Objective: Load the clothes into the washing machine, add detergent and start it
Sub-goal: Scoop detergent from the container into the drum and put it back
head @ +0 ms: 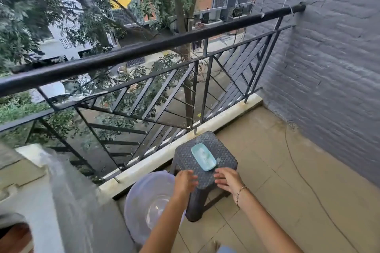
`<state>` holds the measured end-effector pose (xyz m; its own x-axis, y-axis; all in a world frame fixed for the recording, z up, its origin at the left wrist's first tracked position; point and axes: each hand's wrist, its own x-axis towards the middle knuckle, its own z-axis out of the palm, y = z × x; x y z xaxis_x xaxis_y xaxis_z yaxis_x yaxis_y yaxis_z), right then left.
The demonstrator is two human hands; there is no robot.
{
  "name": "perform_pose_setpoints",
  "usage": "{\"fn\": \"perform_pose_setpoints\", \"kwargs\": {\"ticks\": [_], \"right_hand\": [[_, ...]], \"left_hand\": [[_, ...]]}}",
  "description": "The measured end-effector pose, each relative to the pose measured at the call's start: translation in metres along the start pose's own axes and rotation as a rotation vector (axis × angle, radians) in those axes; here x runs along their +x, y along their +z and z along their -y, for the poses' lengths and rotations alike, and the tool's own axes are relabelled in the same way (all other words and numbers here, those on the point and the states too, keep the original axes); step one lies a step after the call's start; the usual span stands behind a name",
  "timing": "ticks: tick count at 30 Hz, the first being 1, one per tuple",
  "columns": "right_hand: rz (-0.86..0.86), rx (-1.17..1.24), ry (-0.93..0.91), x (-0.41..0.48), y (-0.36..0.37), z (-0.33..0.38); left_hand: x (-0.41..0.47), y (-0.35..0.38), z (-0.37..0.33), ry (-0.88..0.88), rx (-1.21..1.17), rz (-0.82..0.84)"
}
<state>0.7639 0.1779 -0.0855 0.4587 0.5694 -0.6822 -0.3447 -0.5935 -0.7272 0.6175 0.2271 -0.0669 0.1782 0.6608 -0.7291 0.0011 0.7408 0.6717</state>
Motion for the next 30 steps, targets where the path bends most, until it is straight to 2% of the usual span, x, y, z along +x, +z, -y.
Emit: {"fn": "perform_pose_setpoints", "kwargs": {"ticks": [6,9,18,26,30], "right_hand": [[0.020,-0.077,0.061,0.083,0.001,0.029],[0.025,-0.194,0.074,0.127,0.003,0.042],[0.073,-0.817,0.016,0.230,-0.008,0.052],[0.200,-0.957,0.082,0.291,-0.013,0.038],[0.221,-1.032,0.072,0.308,-0.009,0.028]], "left_hand": [[0.060,0.040,-0.016,-0.047,0.014,-0.049],[0.097,0.069,-0.027,-0.076,0.030,-0.091],[0.189,0.122,-0.022,-0.202,0.023,-0.137],[0.223,0.130,-0.008,-0.307,-0.007,-0.211],[0.235,0.125,-0.002,-0.279,-0.047,-0.268]]}}
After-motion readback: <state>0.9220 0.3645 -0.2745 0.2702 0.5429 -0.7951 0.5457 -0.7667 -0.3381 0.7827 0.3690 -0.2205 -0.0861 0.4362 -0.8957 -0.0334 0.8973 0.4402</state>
